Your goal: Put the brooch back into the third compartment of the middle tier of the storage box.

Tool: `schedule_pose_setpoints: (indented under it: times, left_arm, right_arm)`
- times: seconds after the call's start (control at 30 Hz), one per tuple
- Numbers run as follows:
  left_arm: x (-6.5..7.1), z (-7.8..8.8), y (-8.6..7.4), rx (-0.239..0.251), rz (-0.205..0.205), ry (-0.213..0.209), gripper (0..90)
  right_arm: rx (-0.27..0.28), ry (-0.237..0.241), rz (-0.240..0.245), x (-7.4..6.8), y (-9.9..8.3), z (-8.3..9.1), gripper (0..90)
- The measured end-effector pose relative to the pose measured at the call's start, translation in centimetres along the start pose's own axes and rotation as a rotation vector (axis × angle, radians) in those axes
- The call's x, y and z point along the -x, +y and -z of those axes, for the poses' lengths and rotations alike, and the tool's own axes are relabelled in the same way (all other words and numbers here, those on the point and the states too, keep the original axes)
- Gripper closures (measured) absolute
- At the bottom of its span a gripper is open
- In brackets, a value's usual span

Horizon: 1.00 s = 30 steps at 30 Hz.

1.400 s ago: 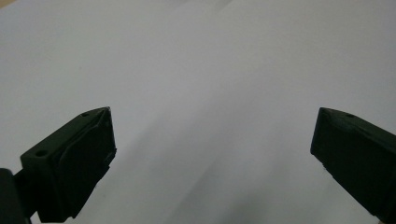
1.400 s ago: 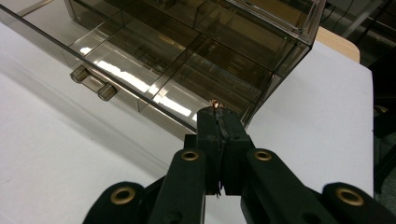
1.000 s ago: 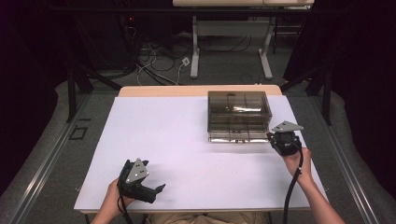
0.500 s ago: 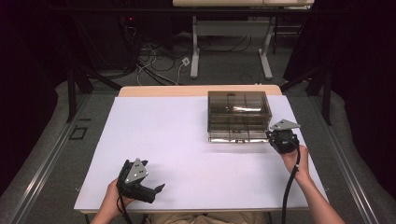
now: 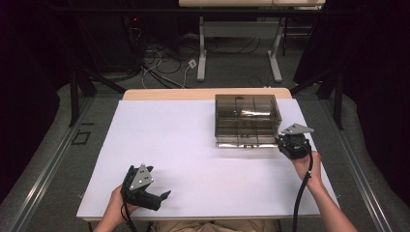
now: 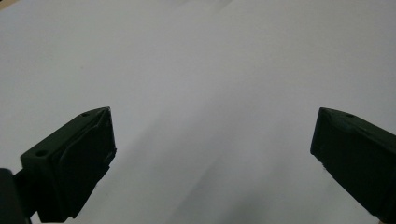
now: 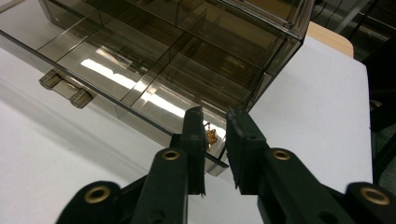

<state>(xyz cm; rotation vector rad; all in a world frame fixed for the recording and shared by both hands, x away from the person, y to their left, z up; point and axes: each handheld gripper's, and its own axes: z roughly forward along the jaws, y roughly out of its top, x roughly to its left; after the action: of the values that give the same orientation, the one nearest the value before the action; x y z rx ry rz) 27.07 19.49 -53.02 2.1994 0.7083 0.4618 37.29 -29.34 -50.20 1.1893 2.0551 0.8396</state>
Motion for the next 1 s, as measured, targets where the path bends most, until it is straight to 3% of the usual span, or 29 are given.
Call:
schedule_pose_setpoints:
  times: [0.57,0.83,1.0]
  left_arm:
    - [0.0,0.1,0.0,0.001,-0.002,0.003,0.1]
    - [0.0,0.1,0.0,-0.004,-0.004,-0.001,0.1]
    - [-0.1,0.1,0.0,-0.004,-0.003,-0.003,0.1]
  right_arm:
    - [-0.067,0.113,-0.037,-0.4,-0.5,1.2,36.3]
    - [-0.081,0.184,-0.036,-0.6,-1.1,1.2,25.0]
    - [-0.087,0.203,-0.046,-0.9,-1.1,1.1,17.5]
